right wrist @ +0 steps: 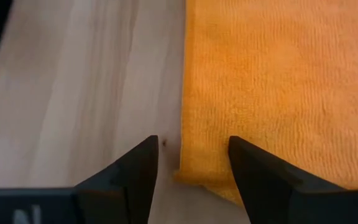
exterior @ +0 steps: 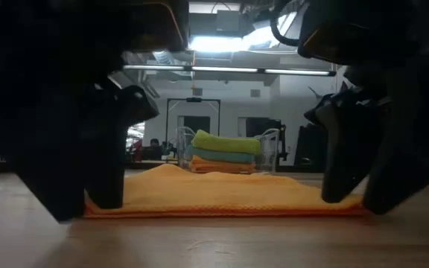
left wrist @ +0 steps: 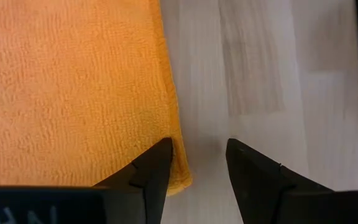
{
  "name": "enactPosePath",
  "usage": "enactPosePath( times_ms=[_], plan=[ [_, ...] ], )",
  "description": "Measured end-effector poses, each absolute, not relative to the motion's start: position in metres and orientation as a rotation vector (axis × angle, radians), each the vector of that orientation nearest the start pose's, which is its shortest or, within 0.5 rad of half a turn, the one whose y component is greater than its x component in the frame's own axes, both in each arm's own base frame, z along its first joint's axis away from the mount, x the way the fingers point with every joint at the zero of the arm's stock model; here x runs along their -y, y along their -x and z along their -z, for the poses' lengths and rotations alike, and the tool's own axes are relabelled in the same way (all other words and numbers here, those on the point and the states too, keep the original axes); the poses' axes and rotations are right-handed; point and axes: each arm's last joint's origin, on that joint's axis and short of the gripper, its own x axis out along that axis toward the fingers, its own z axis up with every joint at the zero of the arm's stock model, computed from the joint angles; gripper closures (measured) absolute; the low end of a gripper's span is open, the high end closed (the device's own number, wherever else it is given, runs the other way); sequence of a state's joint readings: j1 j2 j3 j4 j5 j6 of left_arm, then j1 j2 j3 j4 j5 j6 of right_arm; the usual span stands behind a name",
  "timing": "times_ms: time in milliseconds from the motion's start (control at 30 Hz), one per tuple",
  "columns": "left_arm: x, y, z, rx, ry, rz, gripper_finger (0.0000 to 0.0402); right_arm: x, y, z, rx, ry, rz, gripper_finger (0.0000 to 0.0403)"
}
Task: Fold microfiber towels
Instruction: Fold the orange towel
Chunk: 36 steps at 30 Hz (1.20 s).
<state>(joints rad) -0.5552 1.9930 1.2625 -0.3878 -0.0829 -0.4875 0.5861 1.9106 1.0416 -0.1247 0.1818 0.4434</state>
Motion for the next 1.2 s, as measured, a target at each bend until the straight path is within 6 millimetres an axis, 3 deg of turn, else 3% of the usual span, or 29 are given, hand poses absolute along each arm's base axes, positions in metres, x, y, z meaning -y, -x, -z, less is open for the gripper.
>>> enactPosePath(
  times_ms=[333, 633, 867, 1200],
  plan=[
    [0.204, -0.339, -0.127, -1.103, 0.021, 0.067, 0.0248, -0.193, -0.301, -0.113, -1.071, 0.012, -0.098, 0.0203],
    [0.214, -0.344, -0.147, -1.123, -0.047, 0.080, 0.0248, -0.193, -0.301, -0.111, -1.077, 0.010, -0.094, 0.0203],
    [0.221, -0.341, -0.162, -1.106, -0.156, -0.004, 0.0248, -0.193, -0.301, -0.111, -1.081, 0.009, -0.096, 0.0203],
    [0.215, -0.338, -0.138, -1.104, -0.062, 0.076, 0.0248, -0.193, -0.301, -0.110, -1.074, 0.002, -0.096, 0.0203]
  ],
)
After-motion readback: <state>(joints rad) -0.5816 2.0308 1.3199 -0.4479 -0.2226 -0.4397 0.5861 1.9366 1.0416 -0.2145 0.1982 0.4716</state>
